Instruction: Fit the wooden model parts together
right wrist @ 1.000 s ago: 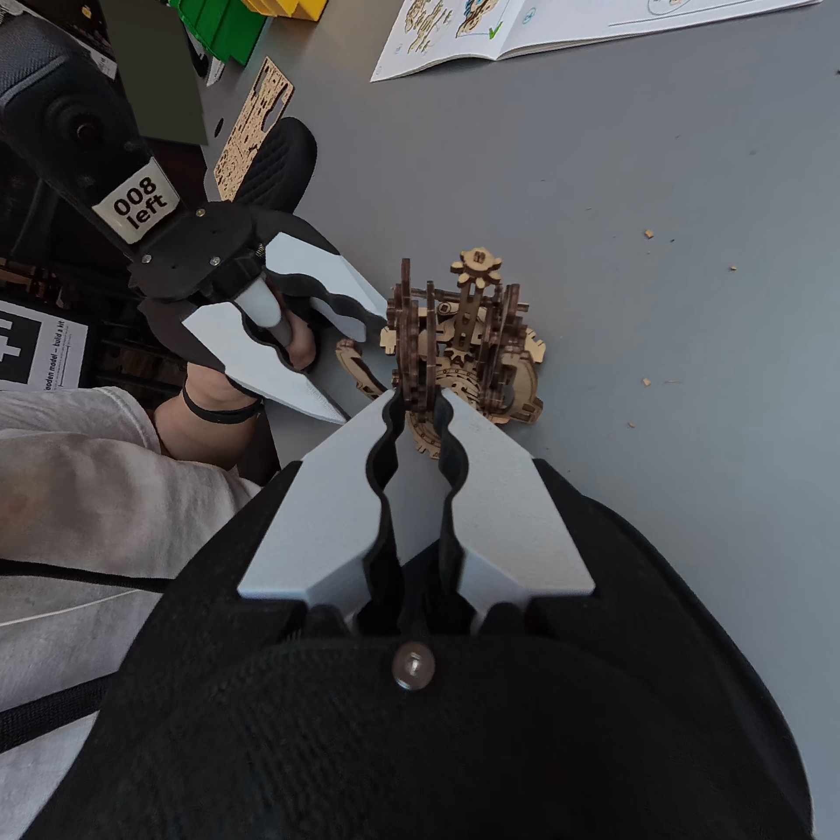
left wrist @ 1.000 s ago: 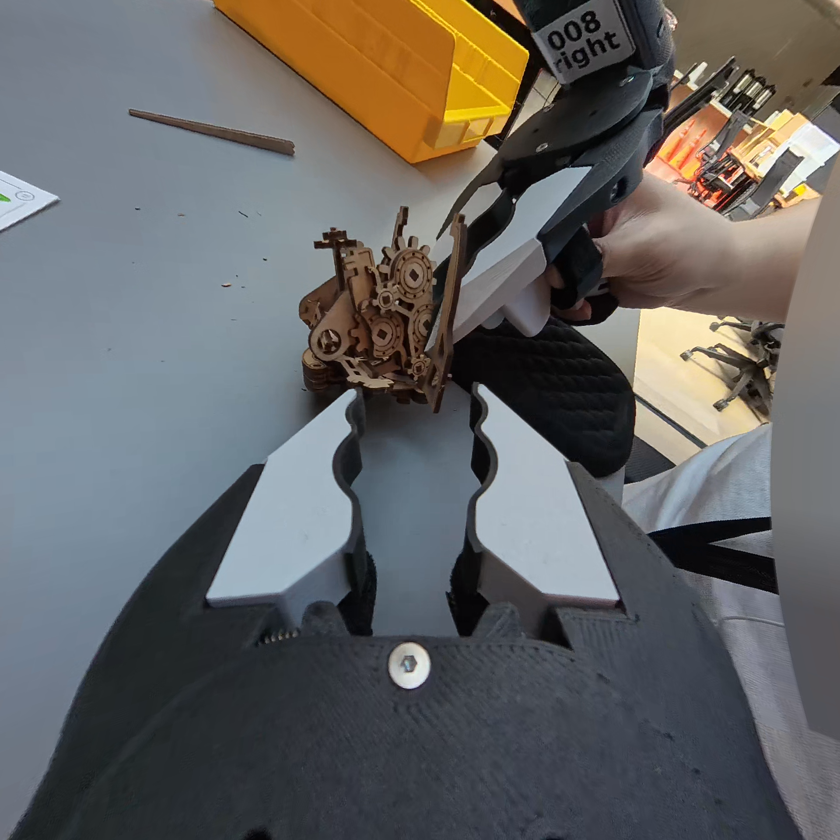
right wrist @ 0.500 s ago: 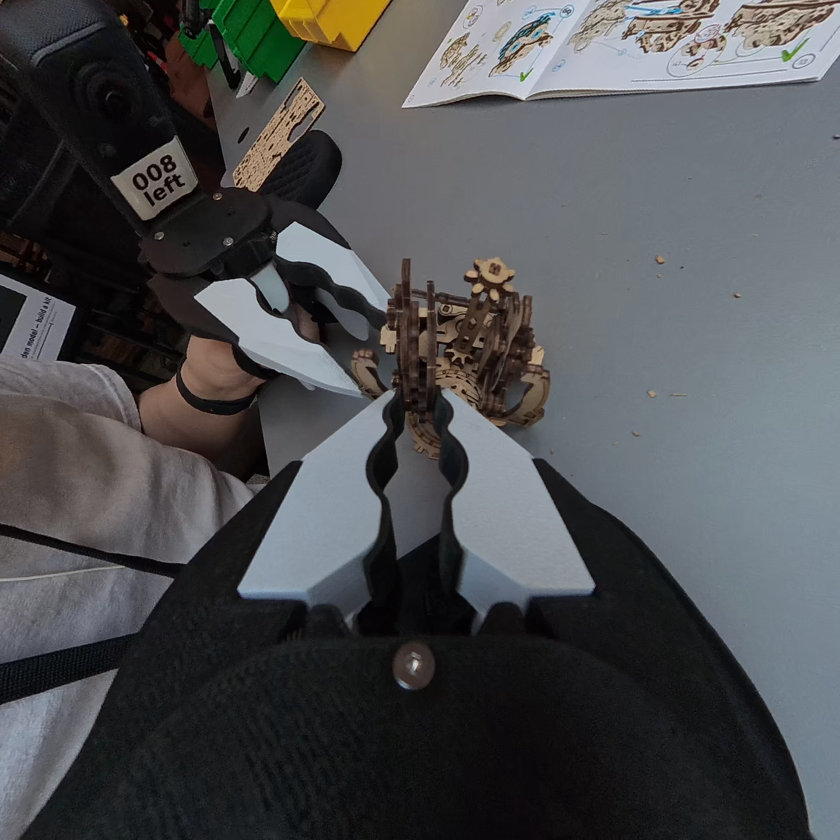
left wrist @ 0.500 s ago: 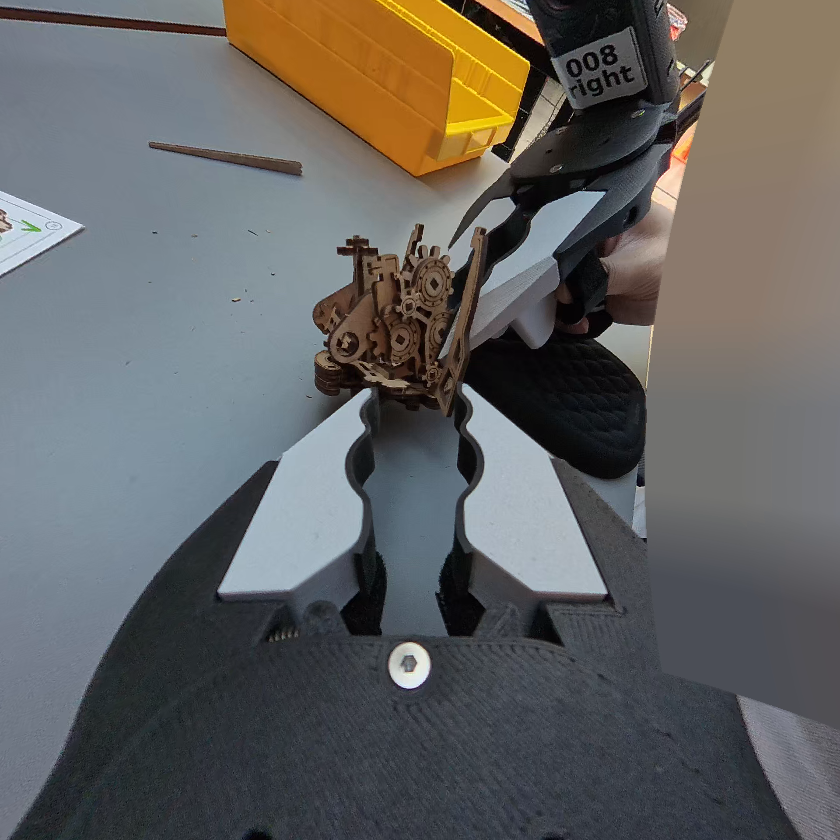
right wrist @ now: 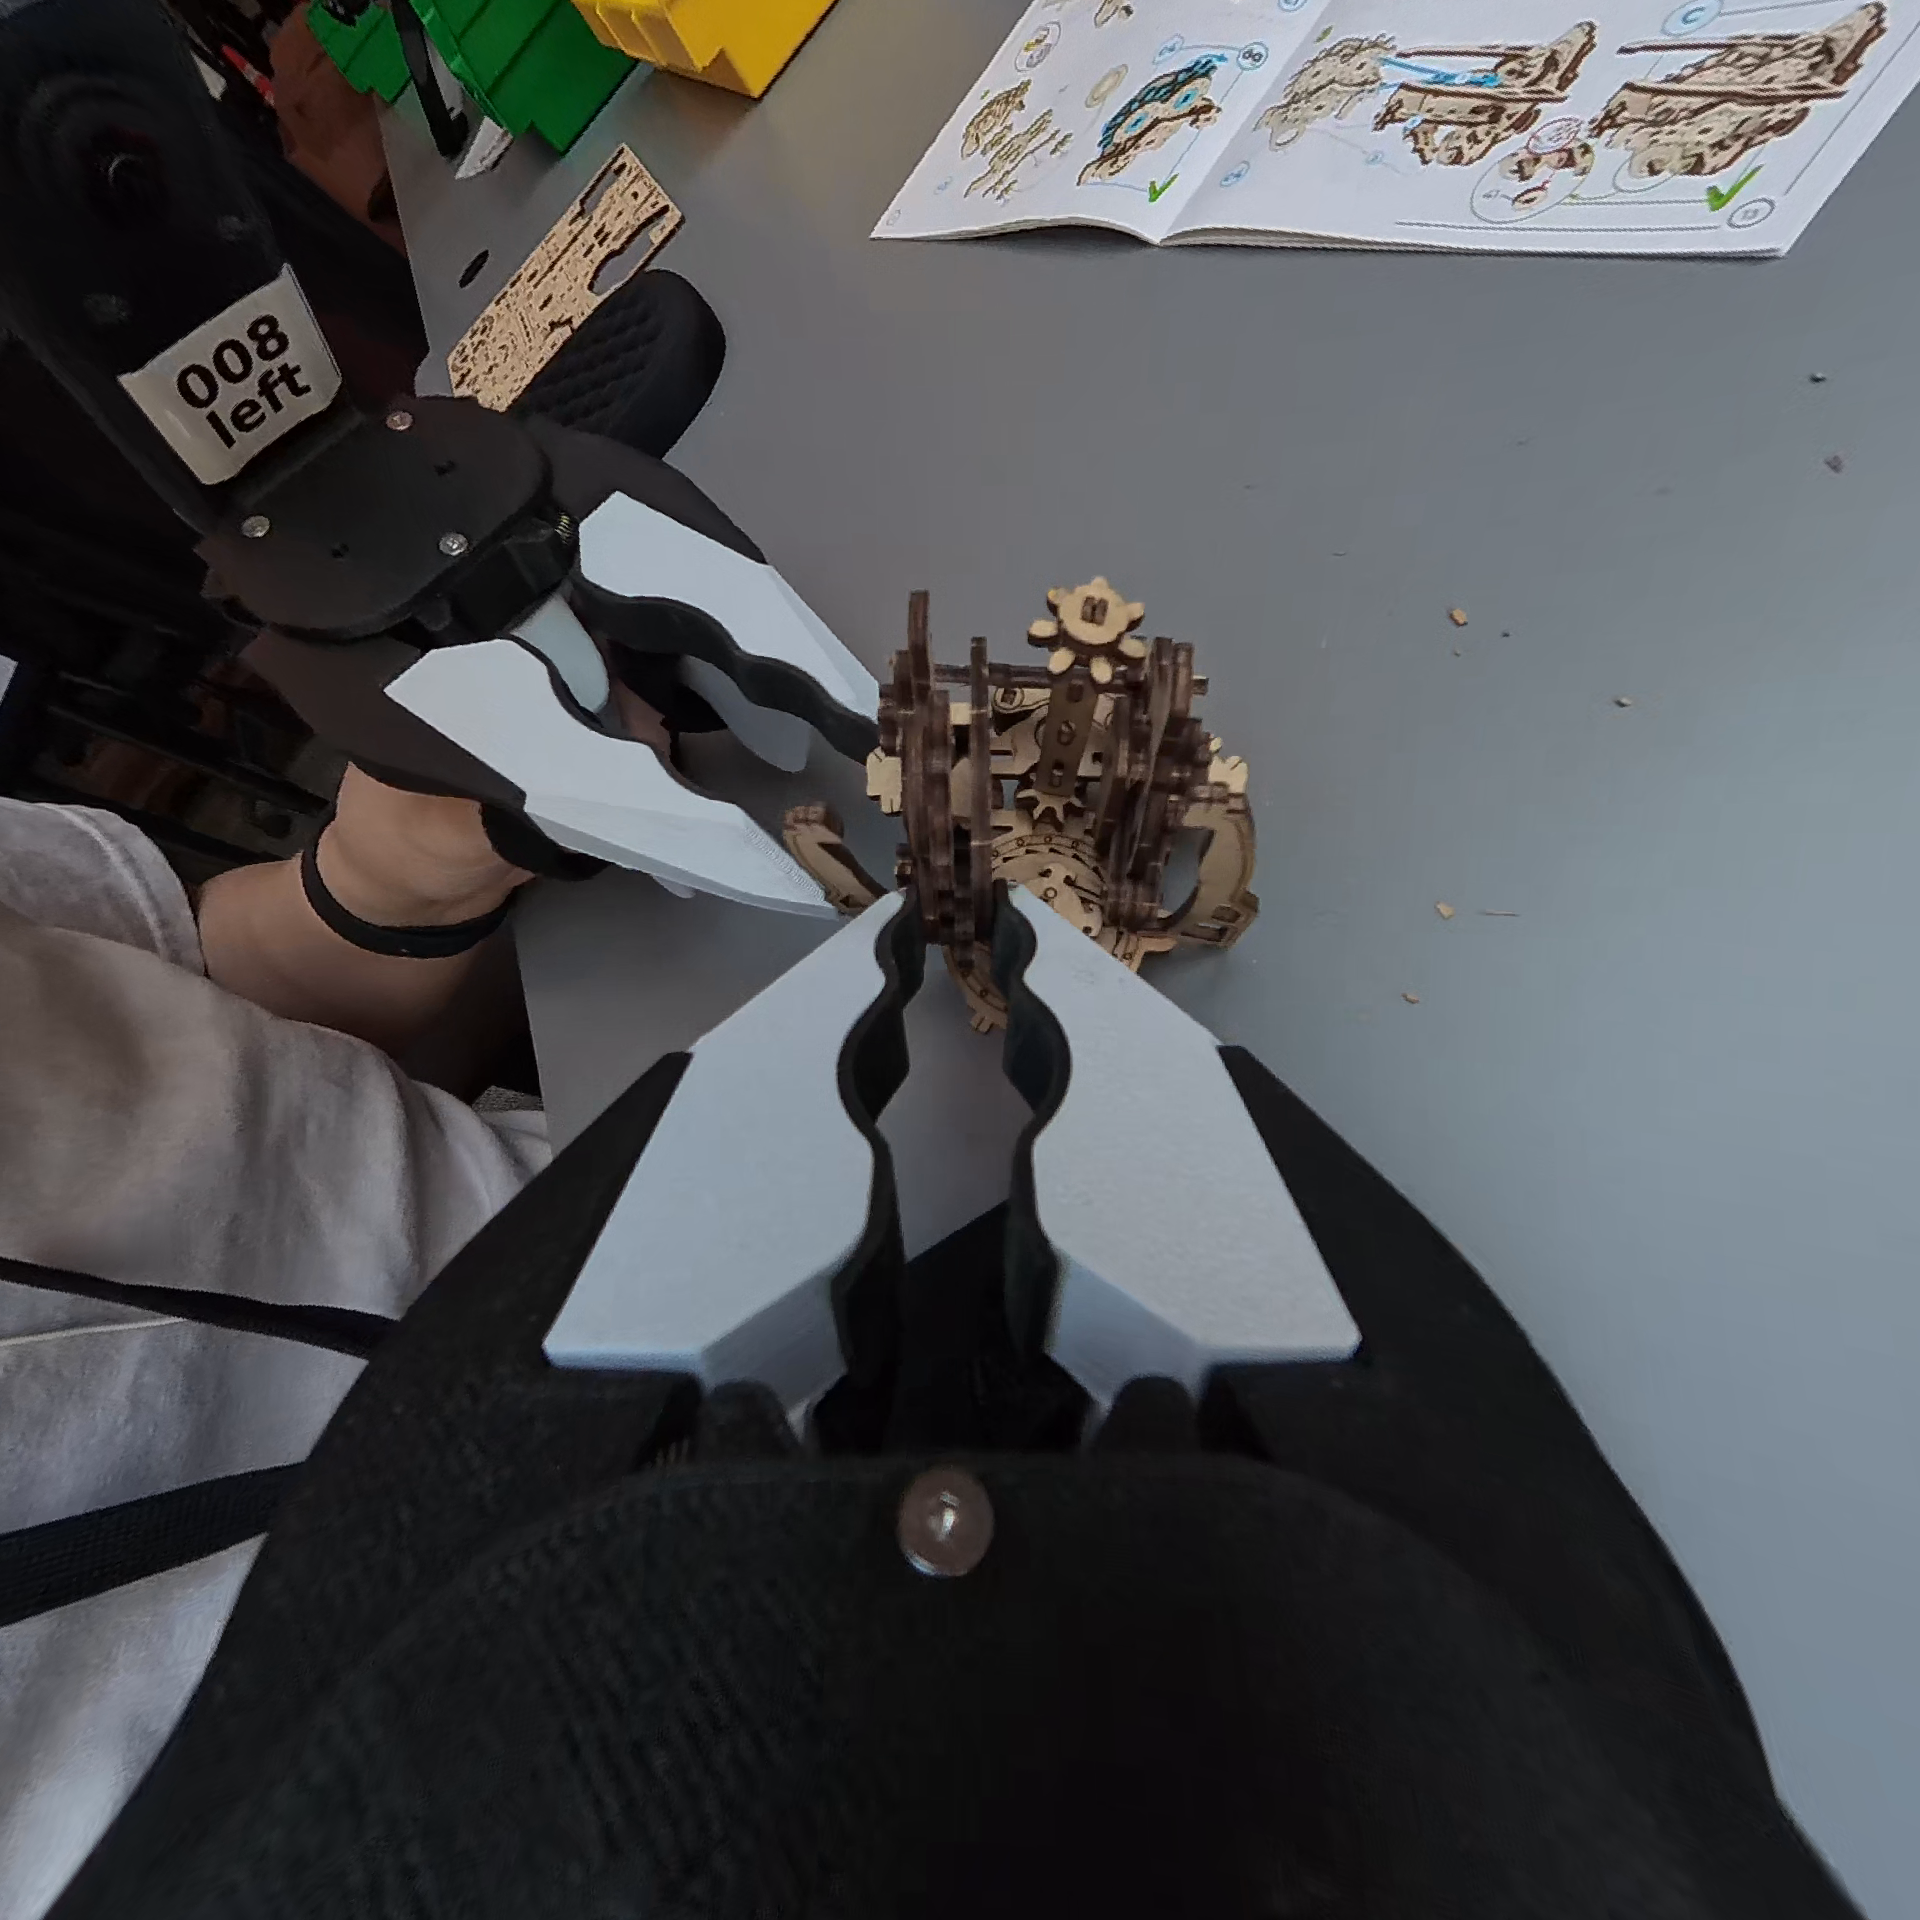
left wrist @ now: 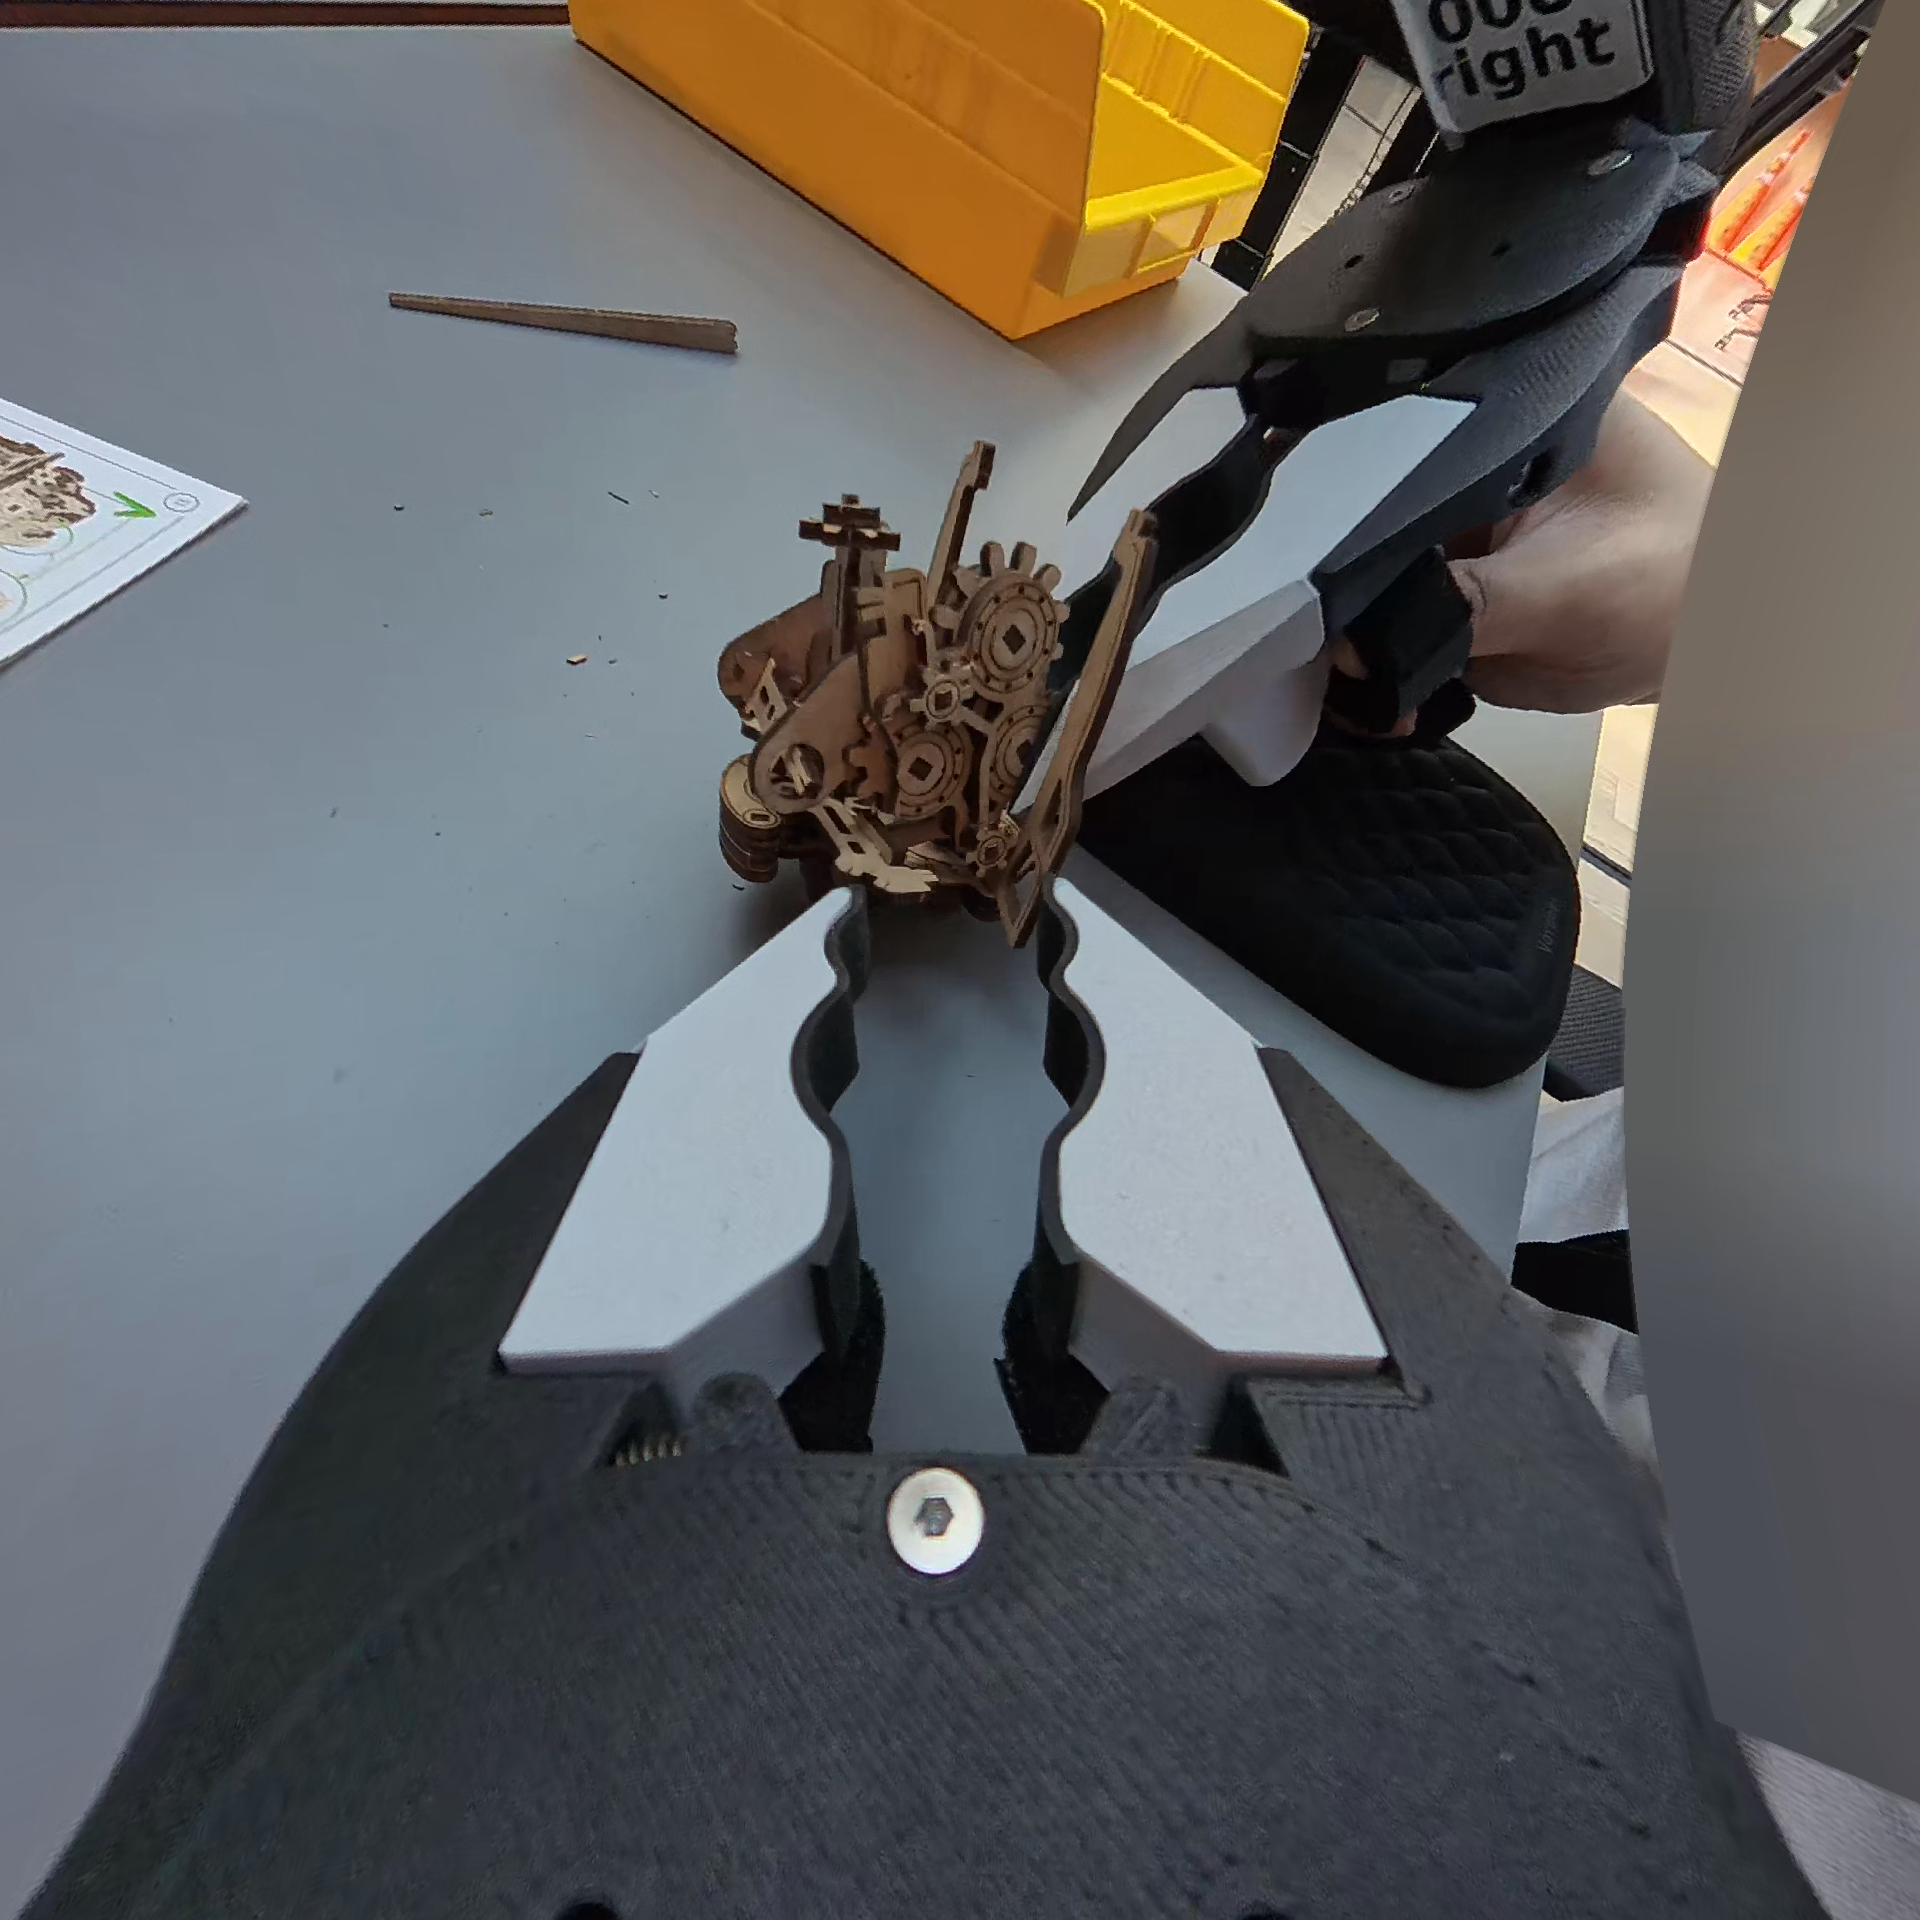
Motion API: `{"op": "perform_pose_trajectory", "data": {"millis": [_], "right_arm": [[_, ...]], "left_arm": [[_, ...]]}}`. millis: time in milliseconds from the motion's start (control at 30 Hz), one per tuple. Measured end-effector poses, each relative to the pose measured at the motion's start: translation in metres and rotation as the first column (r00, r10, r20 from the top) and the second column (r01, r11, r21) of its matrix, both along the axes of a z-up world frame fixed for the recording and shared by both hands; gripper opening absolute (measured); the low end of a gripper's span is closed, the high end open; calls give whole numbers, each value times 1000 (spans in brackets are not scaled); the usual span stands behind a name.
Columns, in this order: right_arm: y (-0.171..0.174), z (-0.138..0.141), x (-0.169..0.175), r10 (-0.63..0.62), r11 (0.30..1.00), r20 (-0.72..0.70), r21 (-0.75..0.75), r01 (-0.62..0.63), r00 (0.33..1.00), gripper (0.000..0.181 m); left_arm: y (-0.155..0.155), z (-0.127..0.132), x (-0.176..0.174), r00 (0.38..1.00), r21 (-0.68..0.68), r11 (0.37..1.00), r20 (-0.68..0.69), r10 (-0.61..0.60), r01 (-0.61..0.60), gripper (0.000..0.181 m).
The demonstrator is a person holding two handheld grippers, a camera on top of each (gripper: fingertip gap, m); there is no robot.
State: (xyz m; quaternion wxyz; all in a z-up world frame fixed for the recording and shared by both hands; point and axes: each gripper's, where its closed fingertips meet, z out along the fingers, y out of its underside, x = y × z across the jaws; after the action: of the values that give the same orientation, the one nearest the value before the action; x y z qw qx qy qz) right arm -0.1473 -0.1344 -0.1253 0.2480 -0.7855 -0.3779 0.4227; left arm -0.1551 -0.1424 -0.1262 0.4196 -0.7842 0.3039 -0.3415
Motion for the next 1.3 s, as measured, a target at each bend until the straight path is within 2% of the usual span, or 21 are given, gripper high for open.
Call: {"op": "perform_pose_trajectory", "data": {"millis": [133, 433, 533, 567, 600, 633, 700, 900, 1200, 1233, 1267, 1300], "right_arm": [[0, -1, 1, 21, 996, 33, 87, -24, 999, 11], [-2, 1, 1, 101, 983, 52, 146, -108, 994, 12], [-8, 0, 1, 175, 966, 98, 175, -190, 980, 14], [-19, 1, -2, 244, 953, 90, 160, -256, 966, 22], [-21, 0, -4, 255, 948, 106, 169, -270, 961, 27], [-15, -4, -3, 228, 945, 149, 202, -256, 962, 19], [-11, -7, -3, 212, 931, 196, 256, -259, 957, 18], [-16, -5, -4, 204, 956, 143, 183, -229, 968, 18], [-19, -6, -2, 200, 960, 155, 167, -225, 968, 19], [-19, -6, -1, 202, 960, 154, 165, -227, 967, 20], [-19, -6, -1, 200, 960, 154, 165, -224, 968, 19], [-18, -7, -1, 194, 962, 157, 164, -219, 968, 19]], "left_arm": [[0, -1, 0, 1000, -7, 1000, -6, -1, 1, 30], [-1, 1, 0, 999, -26, 1000, 33, -6, 7, 29], [0, 3, -2, 999, -21, 1000, 41, 8, -7, 21], [1, 4, -3, 999, -14, 1000, 47, 14, -13, 22], [0, 6, -3, 998, -9, 1000, 55, 11, -11, 22], [-1, 6, -2, 998, -11, 1000, 62, 1, 0, 22], [-2, 6, -1, 998, -14, 1000, 62, -6, 7, 23], [-5, 10, 0, 995, -10, 999, 97, -35, 36, 24], [-12, 11, 0, 987, -46, 995, 135, -84, 91, 28], [-13, 12, 1, 985, -50, 994, 146, -93, 101, 32], [-15, 14, 1, 981, -56, 992, 163, -107, 117, 45], [-17, 13, 2, 978, -69, 989, 170, -119, 132, 50]]}}
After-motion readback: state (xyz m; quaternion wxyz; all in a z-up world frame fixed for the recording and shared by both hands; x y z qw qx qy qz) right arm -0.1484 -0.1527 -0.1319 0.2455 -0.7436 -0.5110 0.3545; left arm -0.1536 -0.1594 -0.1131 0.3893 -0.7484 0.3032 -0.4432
